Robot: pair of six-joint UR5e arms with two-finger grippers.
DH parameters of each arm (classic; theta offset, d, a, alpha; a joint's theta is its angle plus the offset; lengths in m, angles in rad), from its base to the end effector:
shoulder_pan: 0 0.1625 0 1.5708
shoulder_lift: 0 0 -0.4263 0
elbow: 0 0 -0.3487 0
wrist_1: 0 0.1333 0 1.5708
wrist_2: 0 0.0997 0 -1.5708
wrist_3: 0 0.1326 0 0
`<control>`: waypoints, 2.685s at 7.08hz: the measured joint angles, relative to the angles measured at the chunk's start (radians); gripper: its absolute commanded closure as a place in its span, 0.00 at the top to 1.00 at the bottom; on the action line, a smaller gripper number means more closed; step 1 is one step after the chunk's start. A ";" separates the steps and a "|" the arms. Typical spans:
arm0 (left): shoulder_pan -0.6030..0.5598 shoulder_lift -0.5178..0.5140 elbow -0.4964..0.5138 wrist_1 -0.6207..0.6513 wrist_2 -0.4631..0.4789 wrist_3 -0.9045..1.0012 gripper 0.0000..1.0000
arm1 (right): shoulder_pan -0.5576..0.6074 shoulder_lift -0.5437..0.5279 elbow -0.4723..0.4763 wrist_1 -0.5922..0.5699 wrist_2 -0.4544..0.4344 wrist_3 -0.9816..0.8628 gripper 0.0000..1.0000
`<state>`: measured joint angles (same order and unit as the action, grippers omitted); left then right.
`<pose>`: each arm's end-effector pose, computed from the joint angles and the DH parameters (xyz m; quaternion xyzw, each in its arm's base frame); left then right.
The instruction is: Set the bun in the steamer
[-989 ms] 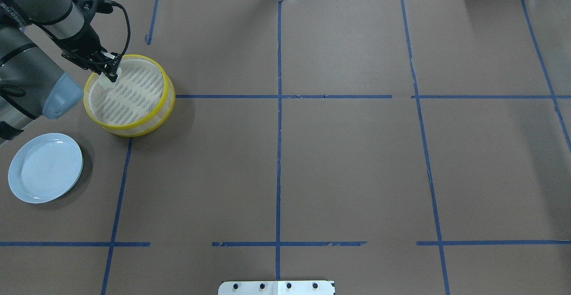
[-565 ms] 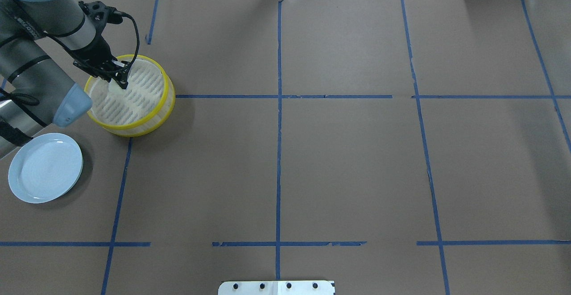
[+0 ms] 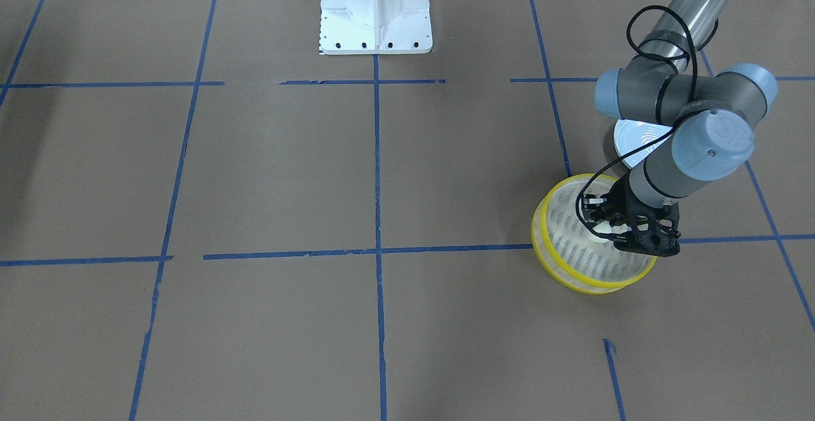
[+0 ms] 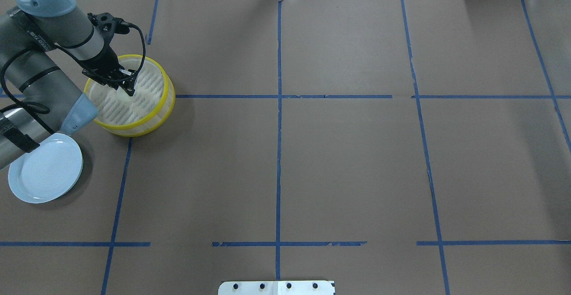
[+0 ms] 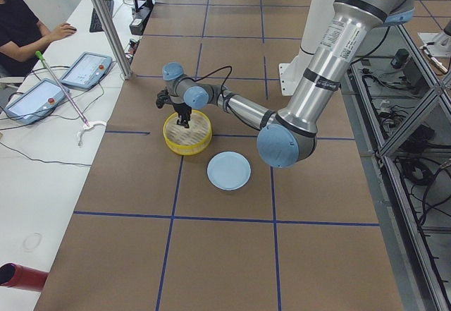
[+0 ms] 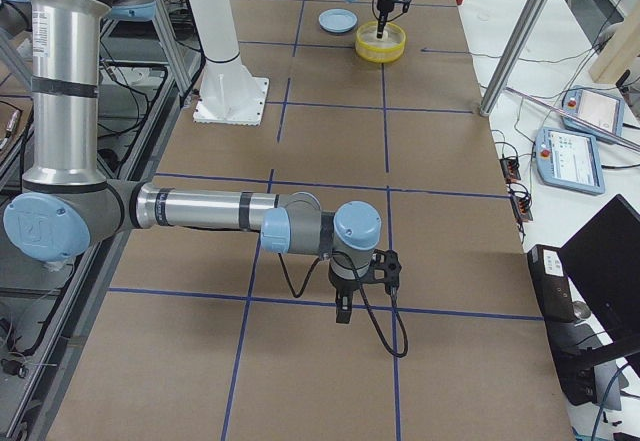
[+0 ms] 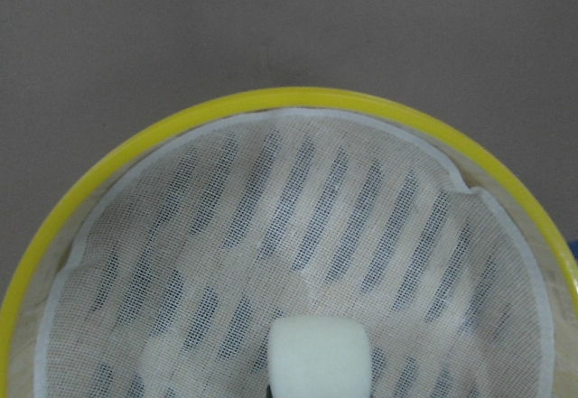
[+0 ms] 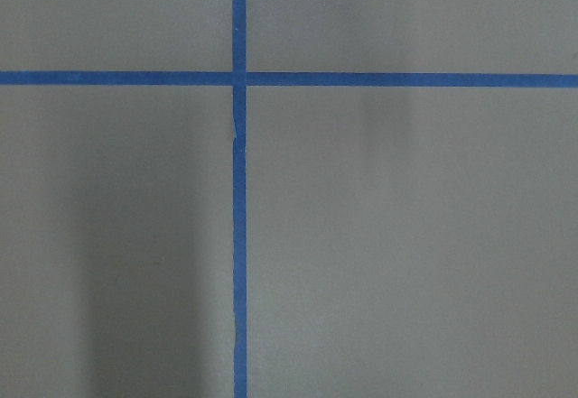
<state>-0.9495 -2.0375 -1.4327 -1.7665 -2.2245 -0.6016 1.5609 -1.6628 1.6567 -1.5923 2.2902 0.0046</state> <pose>0.3419 -0.5680 0.4719 0.0230 0.3948 0.0922 0.9138 0.0419 -0.4069 0.6916 -0.0155 -0.3519 0.0024 0.9359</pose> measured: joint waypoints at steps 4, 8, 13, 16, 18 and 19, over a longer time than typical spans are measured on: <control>0.003 0.002 0.021 -0.033 0.012 -0.001 0.89 | 0.000 0.000 0.000 0.000 0.000 0.000 1.00; 0.001 0.002 0.014 -0.037 0.015 0.004 1.00 | 0.000 0.000 0.000 0.000 0.000 0.000 1.00; -0.182 0.159 -0.327 -0.021 0.013 0.036 1.00 | 0.000 0.000 0.000 0.000 0.000 0.000 1.00; -0.329 0.292 -0.356 -0.016 0.004 0.204 1.00 | 0.000 0.000 0.000 0.000 0.000 0.000 1.00; -0.456 0.365 -0.334 0.047 0.001 0.379 1.00 | -0.001 0.000 0.000 0.000 0.000 0.000 1.00; -0.516 0.401 -0.330 0.111 -0.012 0.463 1.00 | -0.001 0.000 0.000 0.000 0.000 0.000 1.00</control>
<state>-1.4659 -1.6363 -1.7624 -1.6559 -2.2362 -0.1386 1.5602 -1.6628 1.6567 -1.5923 2.2902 0.0046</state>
